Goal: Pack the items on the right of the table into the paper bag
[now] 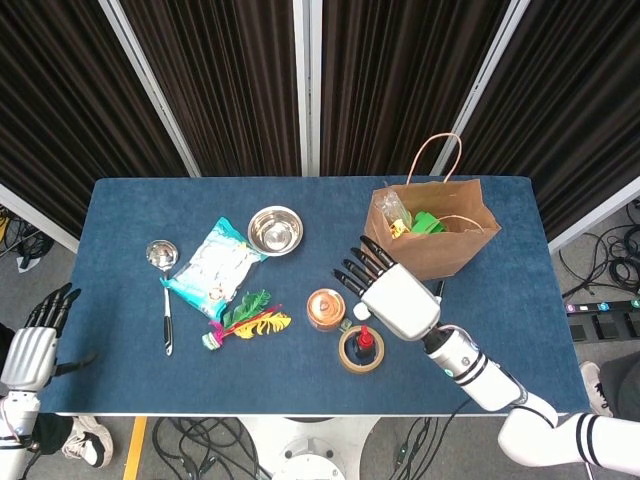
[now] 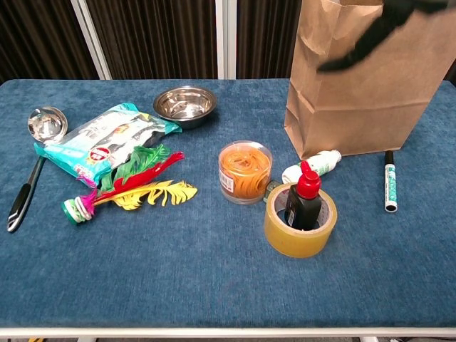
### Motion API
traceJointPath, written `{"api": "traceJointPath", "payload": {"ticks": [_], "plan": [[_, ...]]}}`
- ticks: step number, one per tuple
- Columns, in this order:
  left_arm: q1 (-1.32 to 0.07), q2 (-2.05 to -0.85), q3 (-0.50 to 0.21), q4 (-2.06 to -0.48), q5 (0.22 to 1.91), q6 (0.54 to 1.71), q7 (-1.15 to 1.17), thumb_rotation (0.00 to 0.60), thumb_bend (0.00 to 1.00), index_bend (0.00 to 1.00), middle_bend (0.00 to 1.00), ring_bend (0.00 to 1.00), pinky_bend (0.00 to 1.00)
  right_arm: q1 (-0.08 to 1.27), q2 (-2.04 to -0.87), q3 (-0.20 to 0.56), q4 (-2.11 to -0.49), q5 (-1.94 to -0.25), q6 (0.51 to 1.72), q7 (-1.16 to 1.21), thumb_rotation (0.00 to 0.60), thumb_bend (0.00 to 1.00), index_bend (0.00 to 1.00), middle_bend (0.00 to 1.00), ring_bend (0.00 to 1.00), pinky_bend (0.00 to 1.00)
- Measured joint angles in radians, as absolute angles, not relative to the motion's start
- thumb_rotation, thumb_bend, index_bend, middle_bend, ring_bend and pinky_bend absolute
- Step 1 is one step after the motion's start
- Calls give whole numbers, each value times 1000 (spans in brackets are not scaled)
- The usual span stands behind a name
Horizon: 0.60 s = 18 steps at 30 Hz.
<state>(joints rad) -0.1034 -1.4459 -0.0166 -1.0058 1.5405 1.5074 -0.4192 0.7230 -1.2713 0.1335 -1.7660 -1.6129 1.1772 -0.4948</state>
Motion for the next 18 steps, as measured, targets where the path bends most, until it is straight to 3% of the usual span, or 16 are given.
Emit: {"api": "traceJointPath", "payload": {"ticks": [9, 18], "plan": [[-99, -1453, -15, -990, 1536, 1503, -431, 600, 169, 100, 122, 24, 147, 747, -1402, 164, -1682, -1427, 1080, -459, 600, 0, 240, 272, 184, 142], [-94, -1456, -15, -974, 1533, 1505, -453, 600, 169, 101, 122, 24, 147, 794, -1584, 222, -1624, -1177, 1034, -582, 600, 0, 240, 272, 164, 134]]}}
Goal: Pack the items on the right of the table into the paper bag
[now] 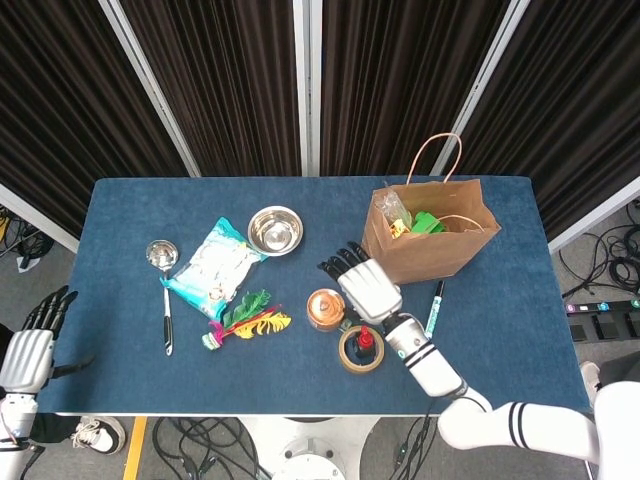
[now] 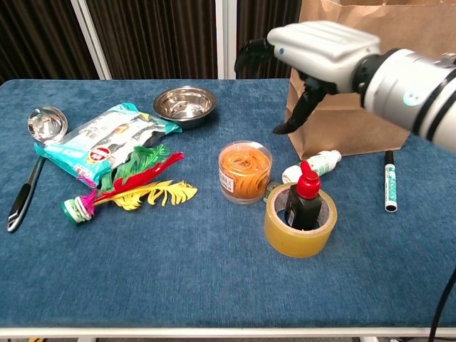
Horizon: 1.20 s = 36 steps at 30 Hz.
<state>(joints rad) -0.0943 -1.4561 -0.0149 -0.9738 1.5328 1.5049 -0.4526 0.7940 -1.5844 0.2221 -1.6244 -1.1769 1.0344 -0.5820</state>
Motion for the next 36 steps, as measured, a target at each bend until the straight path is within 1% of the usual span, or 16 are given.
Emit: {"api": "traceJointPath", "payload": {"ticks": [10, 14, 18, 24, 29, 36], "plan": [[-92, -1464, -15, -950, 1537, 1512, -476, 600, 169, 101, 122, 24, 147, 875, -1707, 256, -1628, -878, 1045, -845, 600, 0, 228, 264, 152, 126], [-91, -1464, -16, -941, 1537, 1516, -481, 600, 170, 101, 122, 24, 147, 907, -1751, 258, -1641, -830, 1082, -894, 600, 0, 228, 267, 152, 126], [-89, -1464, -18, -938, 1536, 1521, -489, 600, 169, 101, 122, 23, 146, 919, -1767, 253, -1652, -790, 1108, -928, 600, 0, 228, 267, 152, 125], [-89, -1466, -18, -934, 1538, 1522, -496, 600, 170, 101, 122, 24, 147, 924, -1782, 233, -1676, -730, 1179, -998, 600, 0, 228, 264, 152, 126], [-92, -1470, -21, -926, 1536, 1518, -497, 600, 169, 101, 123, 24, 147, 933, -1806, 226, -1671, -671, 1201, -1028, 600, 0, 228, 256, 152, 125], [-85, -1466, -18, -924, 1536, 1526, -502, 600, 169, 100, 122, 24, 147, 943, -1839, 217, -1633, -664, 1218, -1030, 600, 0, 228, 235, 151, 125]]}}
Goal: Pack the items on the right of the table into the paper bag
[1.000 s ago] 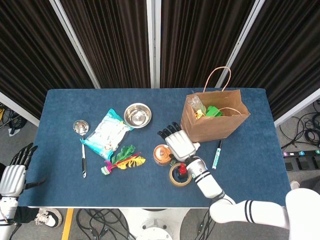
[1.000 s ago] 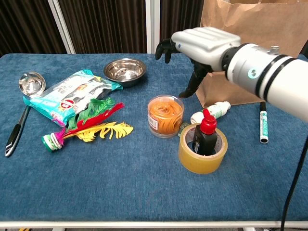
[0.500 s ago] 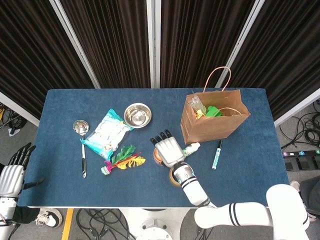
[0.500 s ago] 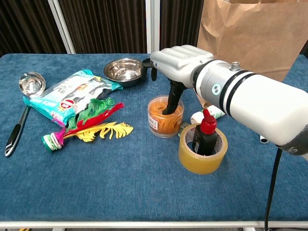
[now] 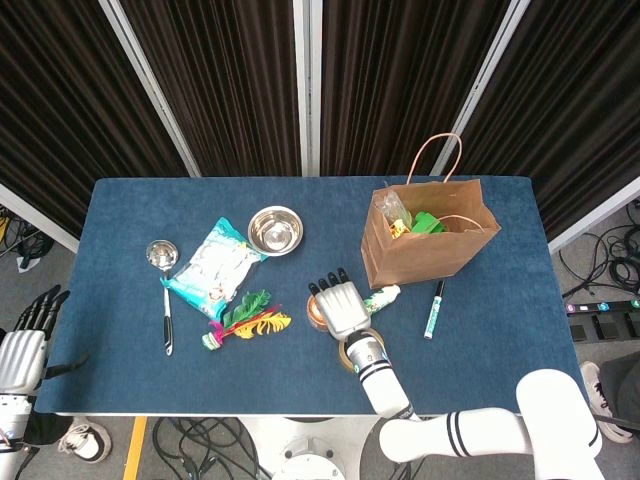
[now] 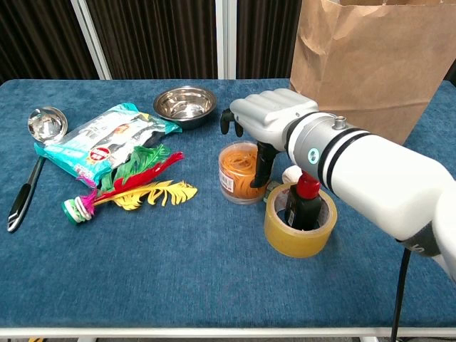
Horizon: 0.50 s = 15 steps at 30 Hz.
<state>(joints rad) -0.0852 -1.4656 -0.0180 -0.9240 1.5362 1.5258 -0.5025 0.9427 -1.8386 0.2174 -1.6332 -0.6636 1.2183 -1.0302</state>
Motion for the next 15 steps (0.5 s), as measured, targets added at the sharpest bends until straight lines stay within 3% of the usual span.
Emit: {"api": "traceJointPath", "payload": {"ticks": [15], "plan": [[-77, -1458, -14, -933, 1537, 1531, -500, 600, 170, 101, 122, 24, 147, 953, -1871, 219, -1558, -632, 1200, -1022, 600, 0, 228, 227, 138, 122]]}}
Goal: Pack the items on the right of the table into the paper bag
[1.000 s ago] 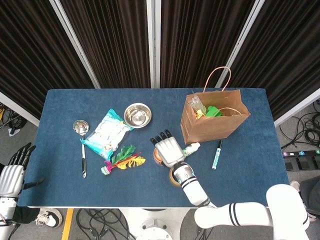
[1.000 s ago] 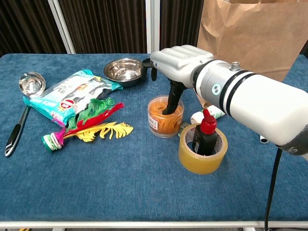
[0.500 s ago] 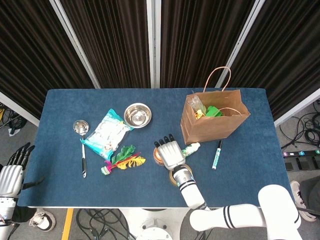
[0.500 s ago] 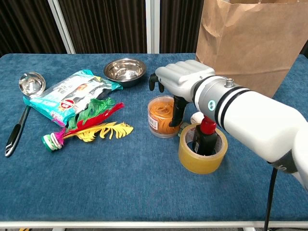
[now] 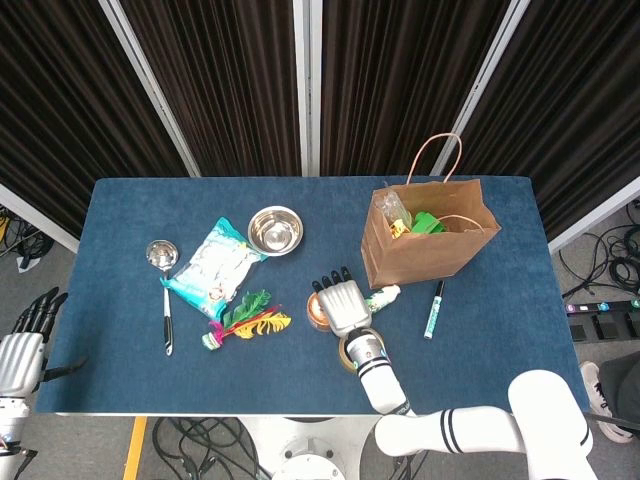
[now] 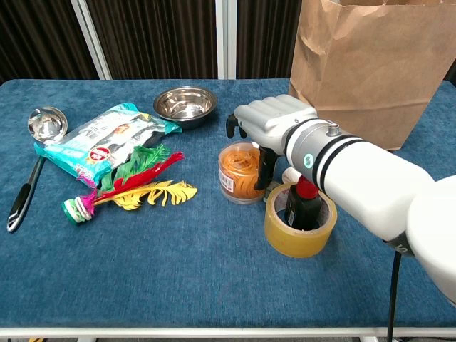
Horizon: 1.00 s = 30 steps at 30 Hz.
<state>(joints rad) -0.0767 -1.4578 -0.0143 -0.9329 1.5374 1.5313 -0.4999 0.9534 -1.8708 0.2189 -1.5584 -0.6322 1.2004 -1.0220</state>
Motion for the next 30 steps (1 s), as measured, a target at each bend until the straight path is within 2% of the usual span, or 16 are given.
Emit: {"api": "traceJointPath", "payload": {"ticks": [9, 15, 30], "plan": [[-75, -1457, -13, -934, 1538, 1532, -501, 600, 170, 101, 122, 24, 147, 961, -1878, 213, -1536, -617, 1191, -1035, 600, 0, 206, 268, 199, 121], [-66, -1450, -9, -941, 1541, 1540, -501, 600, 169, 101, 122, 23, 147, 963, -1889, 208, -1515, -623, 1188, -1032, 600, 0, 206, 387, 303, 121], [-64, -1442, -10, -953, 1544, 1547, -495, 600, 170, 101, 122, 24, 147, 953, -1883, 211, -1525, -708, 1191, -973, 600, 6, 205, 440, 356, 120]]}}
